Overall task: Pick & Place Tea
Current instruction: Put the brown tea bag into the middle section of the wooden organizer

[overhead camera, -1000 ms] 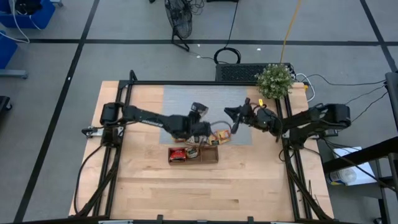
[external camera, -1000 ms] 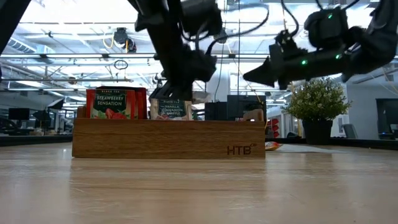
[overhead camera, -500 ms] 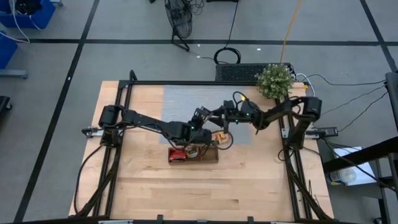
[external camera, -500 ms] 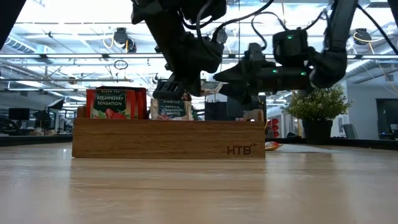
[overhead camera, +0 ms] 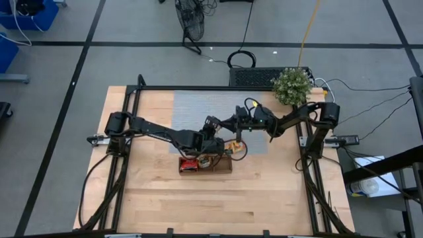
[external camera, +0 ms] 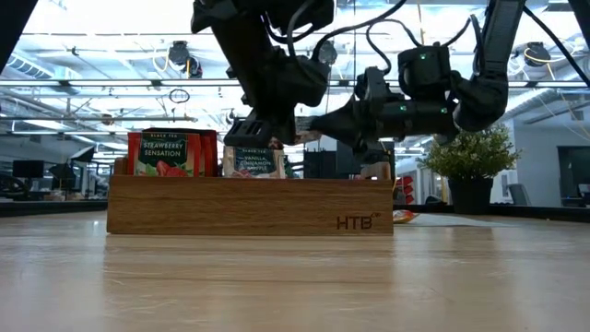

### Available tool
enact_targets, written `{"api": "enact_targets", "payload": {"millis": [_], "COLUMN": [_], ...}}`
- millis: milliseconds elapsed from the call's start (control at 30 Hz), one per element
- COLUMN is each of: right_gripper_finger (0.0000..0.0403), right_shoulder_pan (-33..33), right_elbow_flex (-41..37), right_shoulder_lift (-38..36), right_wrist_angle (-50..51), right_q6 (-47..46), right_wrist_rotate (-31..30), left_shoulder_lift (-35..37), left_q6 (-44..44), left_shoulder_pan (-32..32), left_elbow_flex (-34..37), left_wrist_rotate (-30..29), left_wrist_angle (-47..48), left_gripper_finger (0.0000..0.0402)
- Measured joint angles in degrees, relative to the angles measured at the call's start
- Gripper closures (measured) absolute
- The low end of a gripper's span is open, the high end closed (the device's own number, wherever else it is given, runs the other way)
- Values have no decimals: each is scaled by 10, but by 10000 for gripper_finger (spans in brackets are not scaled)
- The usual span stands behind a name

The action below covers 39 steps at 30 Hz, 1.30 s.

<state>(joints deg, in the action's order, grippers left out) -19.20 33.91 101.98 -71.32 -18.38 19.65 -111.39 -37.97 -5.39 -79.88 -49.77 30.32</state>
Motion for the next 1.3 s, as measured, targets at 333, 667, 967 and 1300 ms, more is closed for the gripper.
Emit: {"api": "enact_targets", "payload": {"millis": [333,667,967,1300], "right_gripper_finger": [402,403,403,403], "right_shoulder_pan": [2,58,236,324], "right_elbow_flex": [-1,0,22,107], "right_shoulder_lift": [-3,-29,-152,-7], "right_wrist_angle": [1,-30,219,207], "right_q6": [54,136,293,298], "right_wrist_rotate": [-33,-17,-161,-265], "left_shoulder_lift": [25,179,421,552], "left_q6": [156,225,253,311], "left_shoulder_pan": [9,62,61,64], "left_elbow_flex": [-1,50,283,514], "left_wrist_rotate": [197,631,586,522], "left_wrist_angle": [10,-21,-272,-599], "left_gripper_finger": [336,270,269,268]}}
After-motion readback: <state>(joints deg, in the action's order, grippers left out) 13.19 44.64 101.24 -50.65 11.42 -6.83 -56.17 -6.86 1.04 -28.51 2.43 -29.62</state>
